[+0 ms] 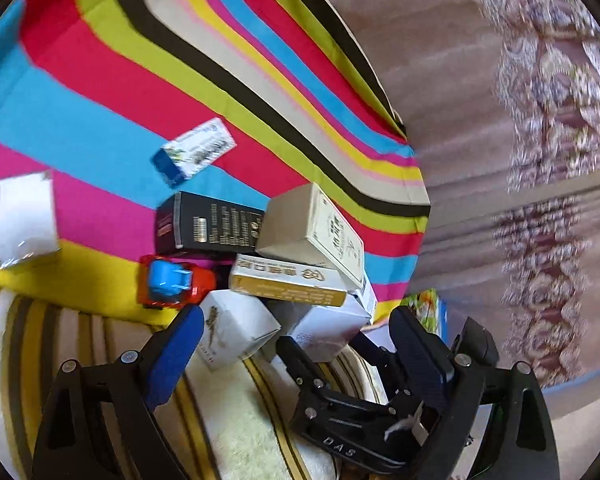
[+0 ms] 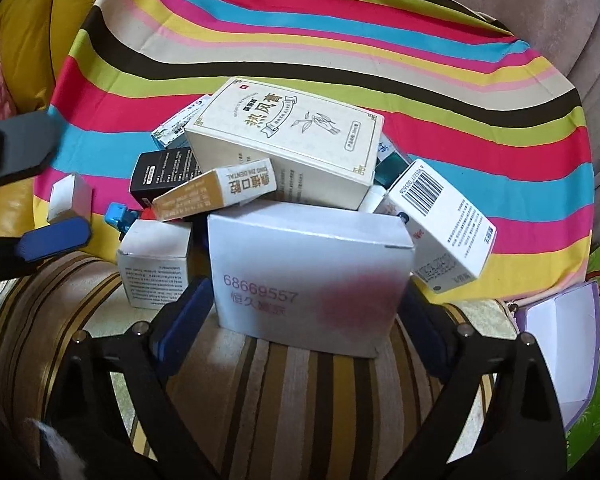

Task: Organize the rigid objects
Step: 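Grasp the yellow-labelled dental box with the left gripper while the right grasps the large white box, then carry both boxes over the purple-rimmed box and open both grippers to drop them, then move both grippers back from the purple-rimmed box to the pile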

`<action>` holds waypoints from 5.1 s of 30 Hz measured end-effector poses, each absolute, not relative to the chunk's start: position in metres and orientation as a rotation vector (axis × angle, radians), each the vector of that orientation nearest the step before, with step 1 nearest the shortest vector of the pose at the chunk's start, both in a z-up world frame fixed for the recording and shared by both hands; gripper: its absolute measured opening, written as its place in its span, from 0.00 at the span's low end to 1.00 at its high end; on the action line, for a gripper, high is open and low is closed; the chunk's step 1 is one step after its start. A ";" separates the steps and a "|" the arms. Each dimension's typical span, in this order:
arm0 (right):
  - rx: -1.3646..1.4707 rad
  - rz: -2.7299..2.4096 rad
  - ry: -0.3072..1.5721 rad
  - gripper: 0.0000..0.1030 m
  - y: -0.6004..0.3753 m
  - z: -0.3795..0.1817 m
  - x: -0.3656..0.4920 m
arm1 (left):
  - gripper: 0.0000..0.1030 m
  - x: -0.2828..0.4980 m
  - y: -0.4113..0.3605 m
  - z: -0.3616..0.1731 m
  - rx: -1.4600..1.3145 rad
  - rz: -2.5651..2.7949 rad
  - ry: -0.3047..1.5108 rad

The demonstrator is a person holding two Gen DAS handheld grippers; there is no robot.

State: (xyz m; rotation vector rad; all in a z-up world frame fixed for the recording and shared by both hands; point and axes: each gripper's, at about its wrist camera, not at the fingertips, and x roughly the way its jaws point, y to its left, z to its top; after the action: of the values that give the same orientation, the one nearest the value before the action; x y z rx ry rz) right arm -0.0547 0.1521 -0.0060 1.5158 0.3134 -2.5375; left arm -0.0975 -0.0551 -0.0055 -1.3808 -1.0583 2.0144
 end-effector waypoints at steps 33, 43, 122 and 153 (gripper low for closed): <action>1.492 -2.518 0.219 0.89 0.163 -0.006 -0.062 | 0.96 -0.135 -0.012 -0.021 -1.599 1.999 -0.774; 1.492 -2.521 0.214 0.89 0.162 -0.006 -0.061 | 0.80 -0.136 -0.009 -0.020 -1.588 2.028 -0.745; 1.484 -2.929 -0.460 0.89 0.490 0.019 0.024 | 0.80 -0.035 0.265 0.025 -1.328 1.926 -0.337; 1.455 -2.902 -0.520 0.94 0.486 0.022 0.030 | 0.88 -0.028 0.251 0.044 -1.223 2.100 -0.273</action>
State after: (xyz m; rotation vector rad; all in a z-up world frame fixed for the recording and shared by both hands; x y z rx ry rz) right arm 0.0297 0.4864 0.0220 1.4547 -0.5196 -2.9023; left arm -0.0280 0.2513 0.0438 -1.2232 -0.2731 2.0999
